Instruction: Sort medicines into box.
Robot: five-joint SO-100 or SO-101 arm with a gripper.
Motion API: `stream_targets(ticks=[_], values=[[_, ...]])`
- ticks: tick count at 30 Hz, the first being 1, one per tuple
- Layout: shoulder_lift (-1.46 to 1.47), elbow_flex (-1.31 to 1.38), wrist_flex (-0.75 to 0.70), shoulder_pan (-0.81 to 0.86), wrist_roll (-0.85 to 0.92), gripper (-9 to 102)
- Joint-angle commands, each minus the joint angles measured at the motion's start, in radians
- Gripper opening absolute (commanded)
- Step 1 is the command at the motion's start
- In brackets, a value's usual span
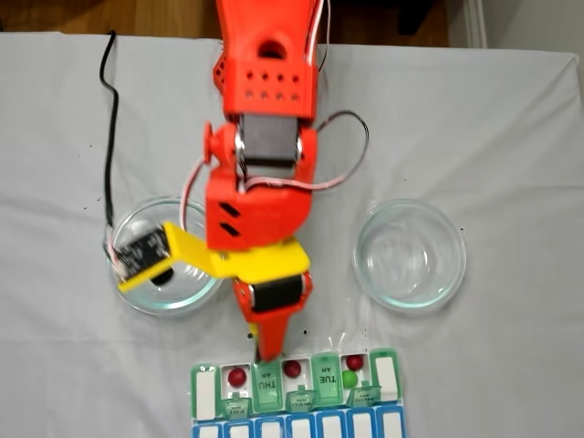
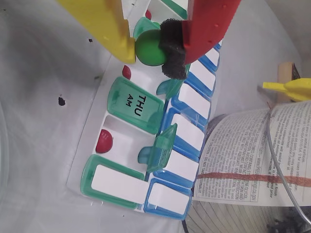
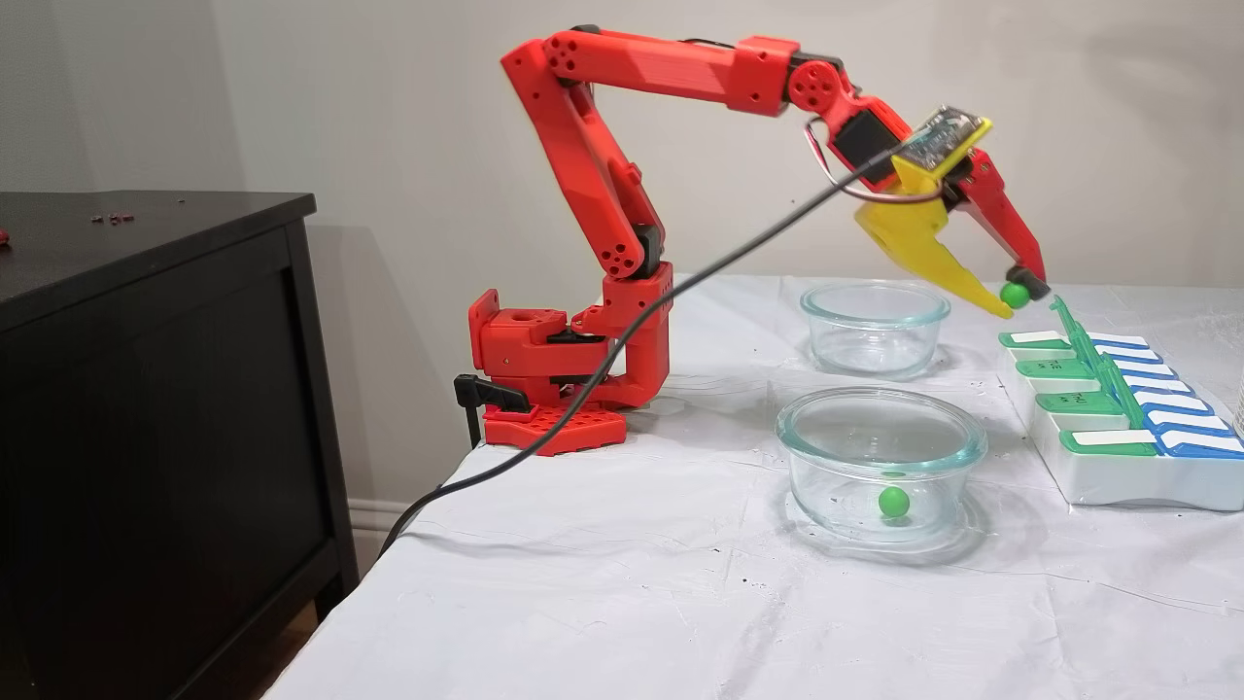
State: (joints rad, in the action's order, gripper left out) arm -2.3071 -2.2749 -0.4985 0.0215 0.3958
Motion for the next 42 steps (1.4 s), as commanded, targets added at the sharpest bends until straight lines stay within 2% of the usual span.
stream_targets(ticks=[1, 14, 19, 31, 42], values=[[0.011, 0.060, 0.066, -0.032, -0.009, 0], [0.021, -0.011, 0.100, -0.061, 0.029, 0], [0.003, -0.025, 0.063, -0.069, 0.038, 0], [0.152, -0.006, 0.239, -0.071, 0.041, 0], [0.189, -0.009, 0.299, -0.077, 0.043, 0]])
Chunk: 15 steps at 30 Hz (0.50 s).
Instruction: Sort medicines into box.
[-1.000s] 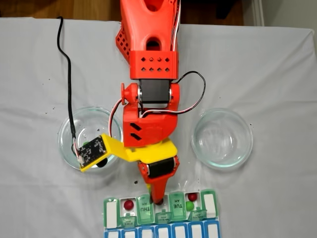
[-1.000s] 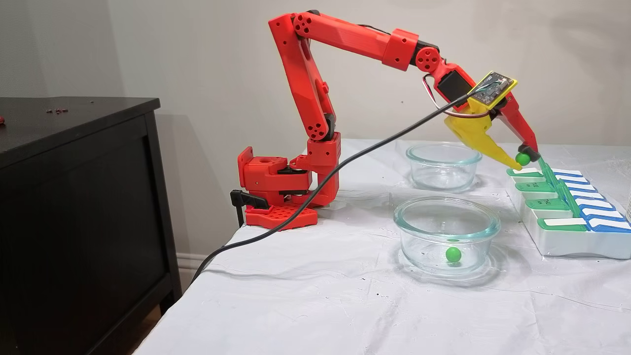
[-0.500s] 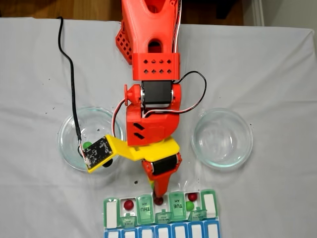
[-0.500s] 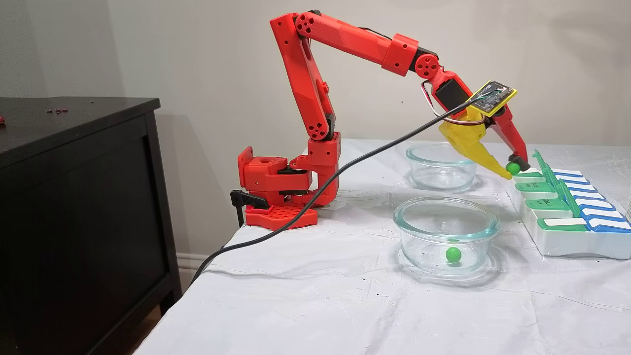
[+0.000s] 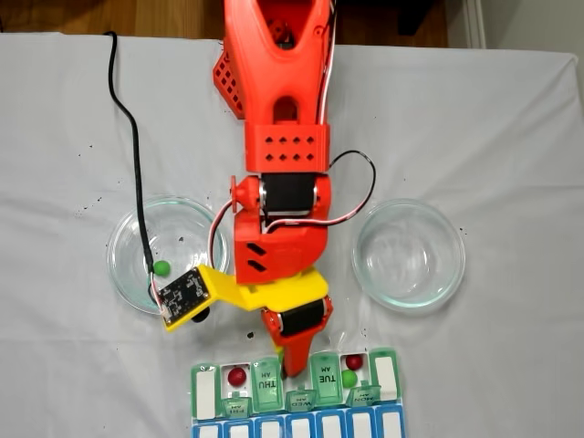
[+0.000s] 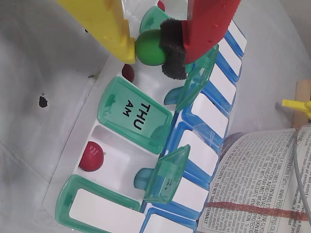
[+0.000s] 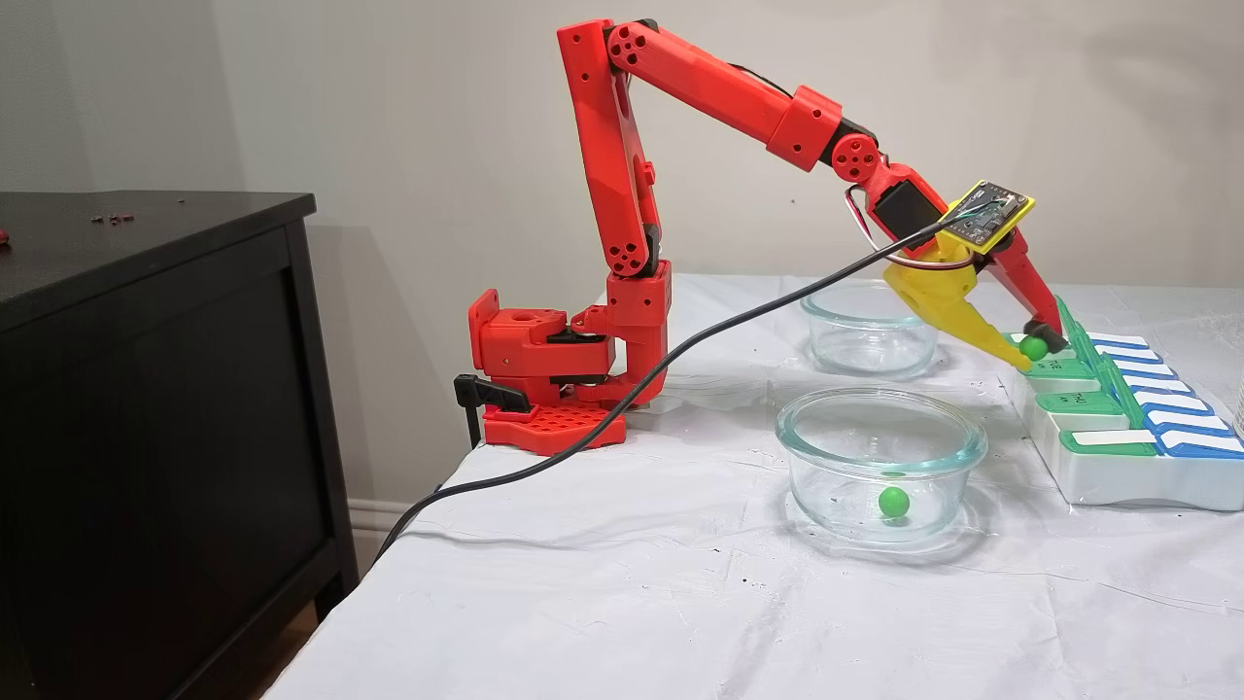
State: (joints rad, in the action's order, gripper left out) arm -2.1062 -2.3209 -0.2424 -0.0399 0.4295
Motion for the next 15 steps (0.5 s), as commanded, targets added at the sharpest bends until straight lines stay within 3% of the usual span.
stream_targets(ticks=[1, 15], values=[[-0.009, 0.032, 0.060, -0.015, 0.006, 0], [0.029, 0.017, 0.130, -0.021, -0.021, 0]])
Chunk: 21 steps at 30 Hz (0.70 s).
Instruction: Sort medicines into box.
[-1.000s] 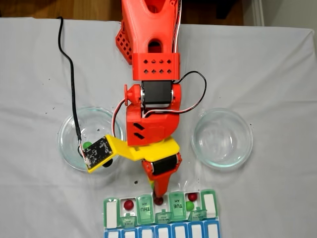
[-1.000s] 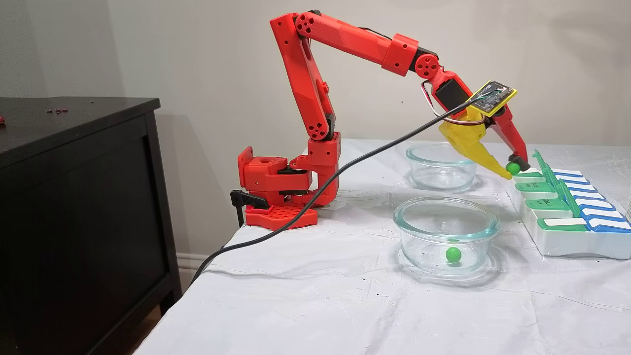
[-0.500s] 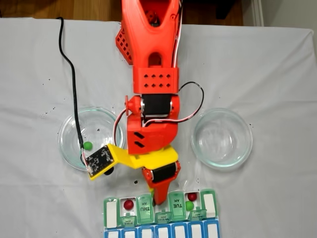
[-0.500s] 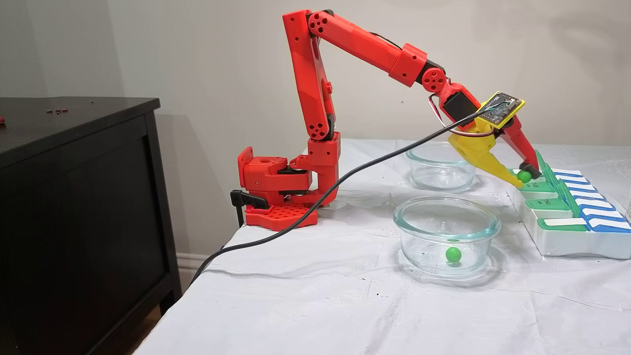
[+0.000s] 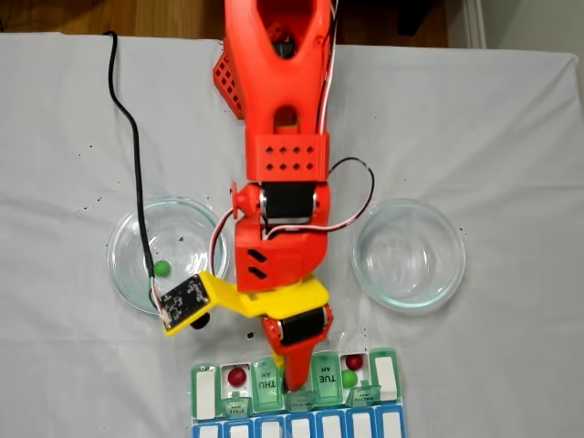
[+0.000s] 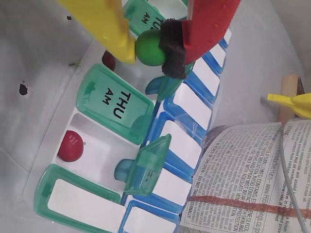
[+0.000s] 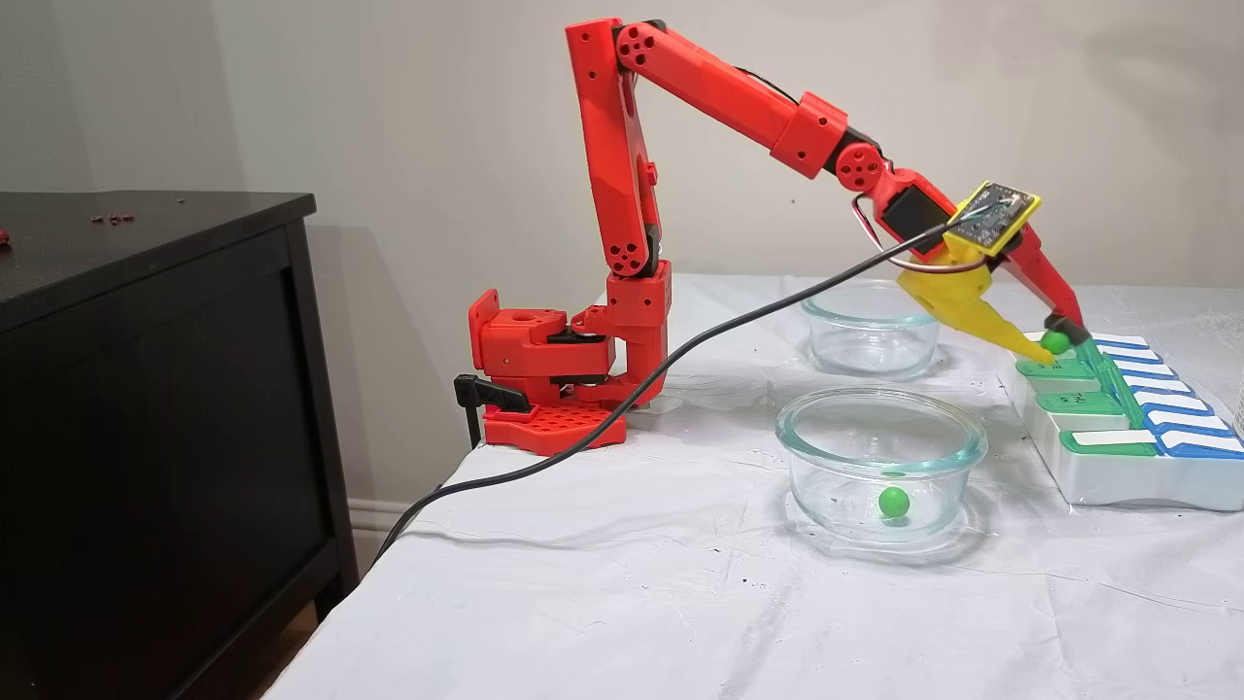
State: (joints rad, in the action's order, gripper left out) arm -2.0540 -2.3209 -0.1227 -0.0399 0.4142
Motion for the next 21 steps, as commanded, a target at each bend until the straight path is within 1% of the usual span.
stream_targets(ticks=[1, 14, 21], values=[[-0.026, 0.020, -0.003, -0.023, -0.006, 0], [-0.083, 0.009, -0.094, -0.018, -0.026, 0], [-0.020, 0.015, -0.015, -0.018, -0.023, 0]])
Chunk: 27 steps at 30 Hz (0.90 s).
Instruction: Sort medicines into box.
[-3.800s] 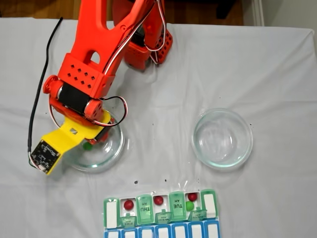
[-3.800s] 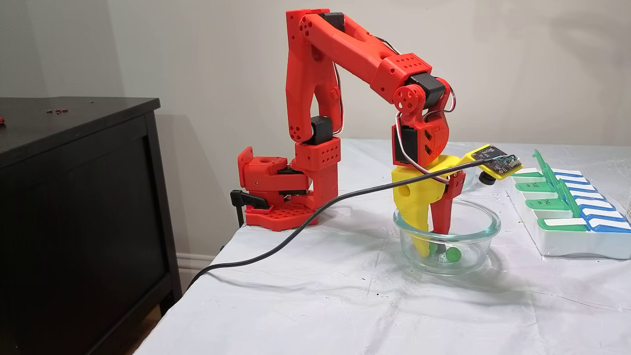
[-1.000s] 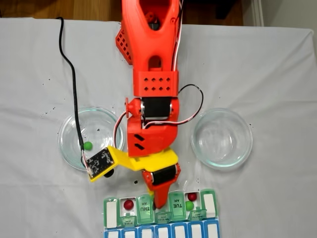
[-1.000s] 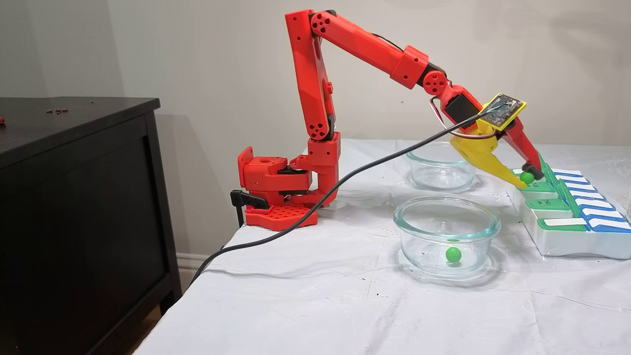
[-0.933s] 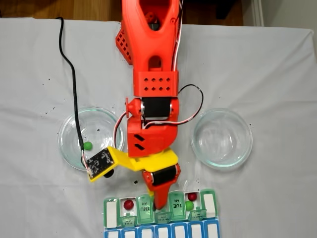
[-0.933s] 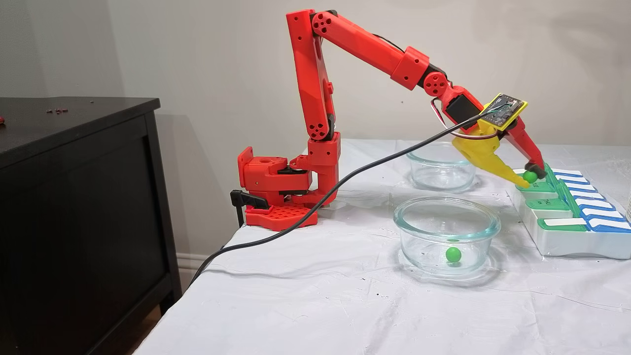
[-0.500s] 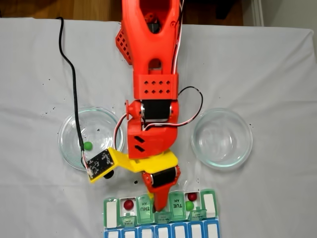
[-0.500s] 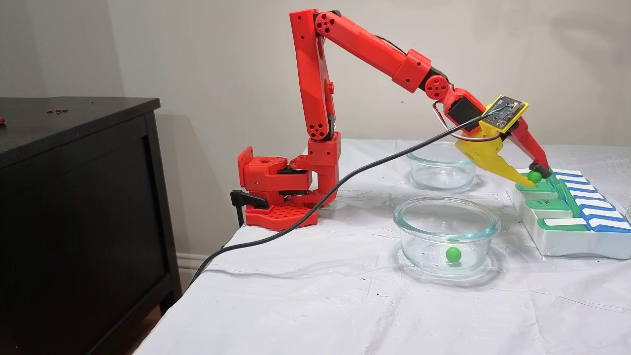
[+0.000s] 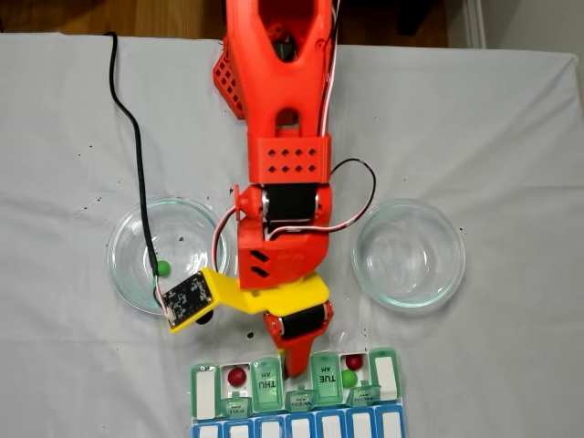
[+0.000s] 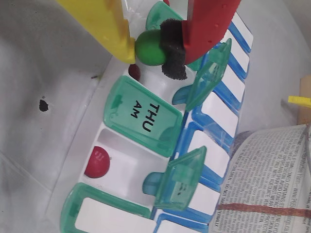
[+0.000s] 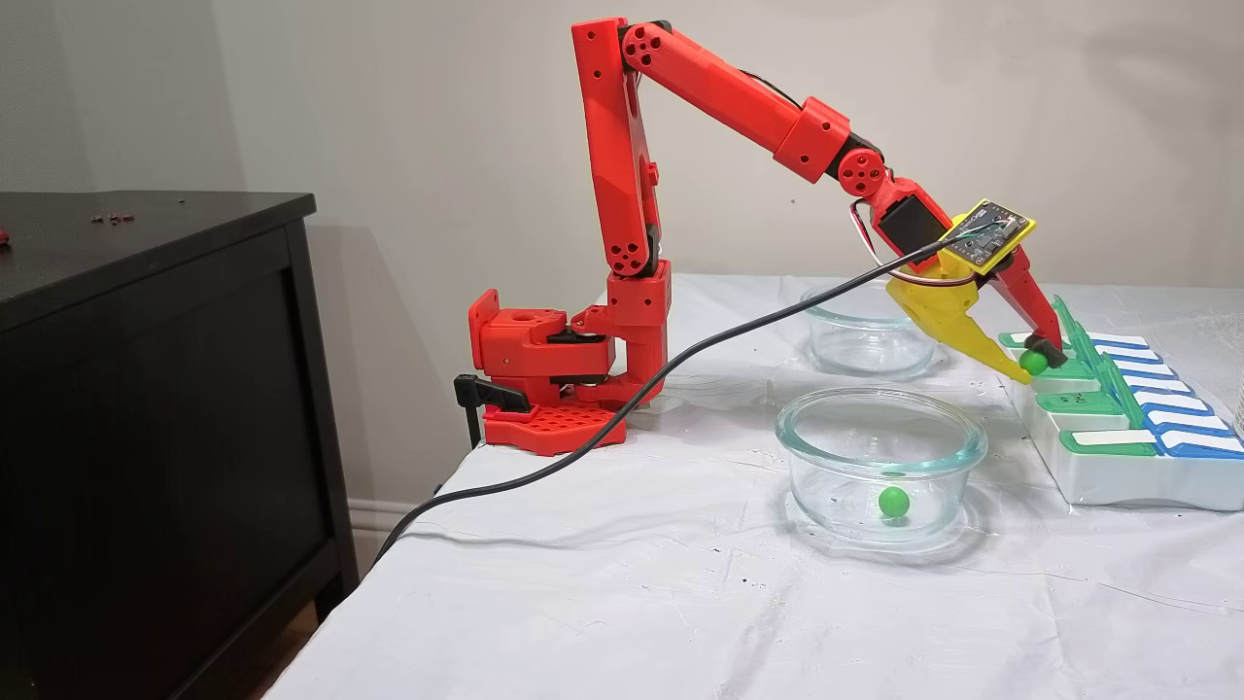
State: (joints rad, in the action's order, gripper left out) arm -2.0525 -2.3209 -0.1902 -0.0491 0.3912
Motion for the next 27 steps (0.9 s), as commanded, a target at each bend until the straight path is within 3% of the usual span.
stream_targets(ticks=[1, 7, 22, 27], values=[[-0.005, 0.020, 0.066, -0.011, -0.002, 0], [0.055, 0.031, 0.153, -0.014, -0.009, 0], [0.028, -0.018, 0.201, -0.032, 0.006, 0], [0.040, -0.026, 0.201, -0.040, 0.000, 9]])
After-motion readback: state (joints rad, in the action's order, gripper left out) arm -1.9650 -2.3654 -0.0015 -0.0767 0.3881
